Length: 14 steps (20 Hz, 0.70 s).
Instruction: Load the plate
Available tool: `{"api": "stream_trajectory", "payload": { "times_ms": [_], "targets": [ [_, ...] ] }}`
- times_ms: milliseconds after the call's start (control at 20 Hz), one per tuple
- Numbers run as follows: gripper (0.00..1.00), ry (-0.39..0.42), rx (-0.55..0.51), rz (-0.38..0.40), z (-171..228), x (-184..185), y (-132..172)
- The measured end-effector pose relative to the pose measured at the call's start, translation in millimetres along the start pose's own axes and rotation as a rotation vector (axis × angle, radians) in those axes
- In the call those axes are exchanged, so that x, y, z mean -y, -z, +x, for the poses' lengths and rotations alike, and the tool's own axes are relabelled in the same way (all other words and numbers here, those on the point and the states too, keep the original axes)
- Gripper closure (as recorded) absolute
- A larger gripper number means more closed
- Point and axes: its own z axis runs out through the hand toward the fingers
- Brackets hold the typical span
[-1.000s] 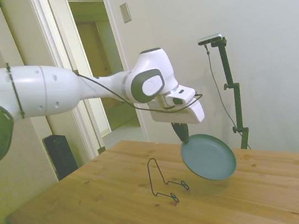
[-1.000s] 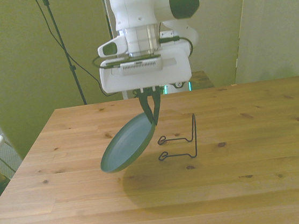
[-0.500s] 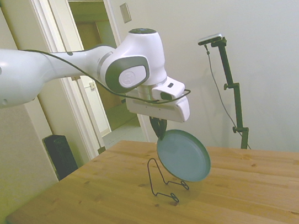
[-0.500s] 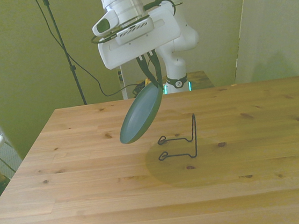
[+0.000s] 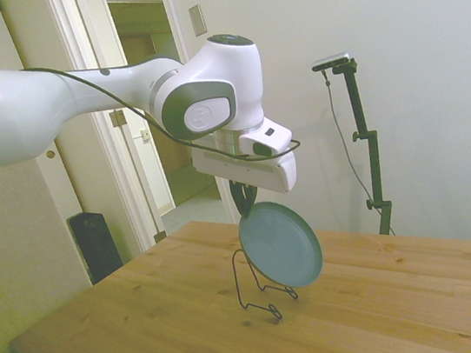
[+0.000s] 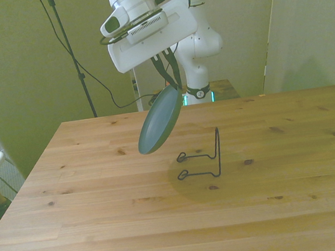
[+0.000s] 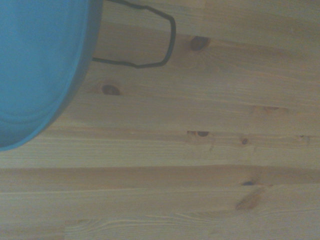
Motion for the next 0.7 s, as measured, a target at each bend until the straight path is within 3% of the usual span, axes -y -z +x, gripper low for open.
{"api": "stream_trajectory", "payload": {
  "times_ms": [700],
  "targets": [
    [1.0, 0.1, 0.144, 0.122, -11, -18, 3]
  ]
}}
